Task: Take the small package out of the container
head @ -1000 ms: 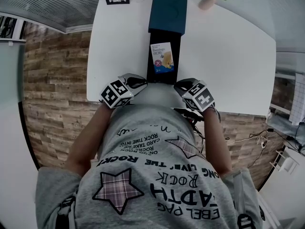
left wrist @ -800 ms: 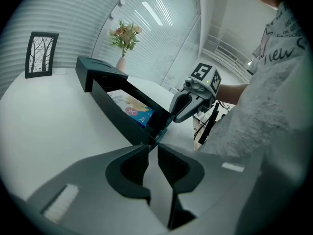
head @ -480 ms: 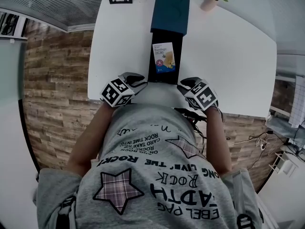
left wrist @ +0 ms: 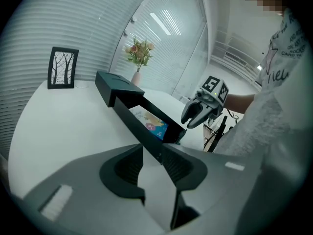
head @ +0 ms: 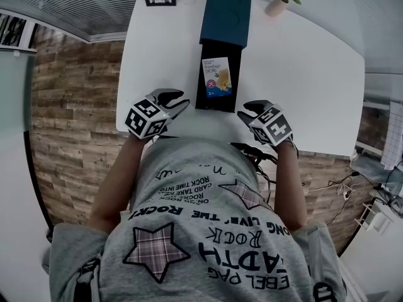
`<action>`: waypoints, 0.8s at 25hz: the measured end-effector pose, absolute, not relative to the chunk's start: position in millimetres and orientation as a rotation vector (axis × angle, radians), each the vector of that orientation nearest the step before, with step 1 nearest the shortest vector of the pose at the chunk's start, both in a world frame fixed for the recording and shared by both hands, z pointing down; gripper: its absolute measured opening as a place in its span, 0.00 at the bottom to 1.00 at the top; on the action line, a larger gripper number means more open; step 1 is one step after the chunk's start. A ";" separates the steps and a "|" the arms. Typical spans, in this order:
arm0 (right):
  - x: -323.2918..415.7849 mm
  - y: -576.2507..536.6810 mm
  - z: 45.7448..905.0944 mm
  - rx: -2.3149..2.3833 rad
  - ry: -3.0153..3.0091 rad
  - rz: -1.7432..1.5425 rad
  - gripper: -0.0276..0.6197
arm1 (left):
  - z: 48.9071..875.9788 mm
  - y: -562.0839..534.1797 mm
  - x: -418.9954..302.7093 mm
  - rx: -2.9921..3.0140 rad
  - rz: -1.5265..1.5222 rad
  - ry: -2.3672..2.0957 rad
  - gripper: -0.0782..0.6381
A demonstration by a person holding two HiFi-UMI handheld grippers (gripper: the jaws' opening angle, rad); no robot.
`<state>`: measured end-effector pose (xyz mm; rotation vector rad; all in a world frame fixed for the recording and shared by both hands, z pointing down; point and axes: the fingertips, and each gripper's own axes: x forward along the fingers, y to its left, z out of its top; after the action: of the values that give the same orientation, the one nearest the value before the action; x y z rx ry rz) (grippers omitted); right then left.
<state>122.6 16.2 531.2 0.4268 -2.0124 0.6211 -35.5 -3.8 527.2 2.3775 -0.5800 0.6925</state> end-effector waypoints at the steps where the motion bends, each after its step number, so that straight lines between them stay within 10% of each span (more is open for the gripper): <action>1: 123.8 14.4 530.2 0.433 -2.014 0.617 0.20 | 524.6 -7.2 -36.8 2.381 0.686 -0.592 0.26; 20: 102.8 -36.0 477.5 0.563 -2.173 0.577 0.22 | 482.5 -55.2 -35.4 2.416 0.543 -0.756 0.27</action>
<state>102.8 -36.0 477.5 0.5628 -2.1726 0.5770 -35.4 -55.2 482.5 2.4161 -0.7558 0.5430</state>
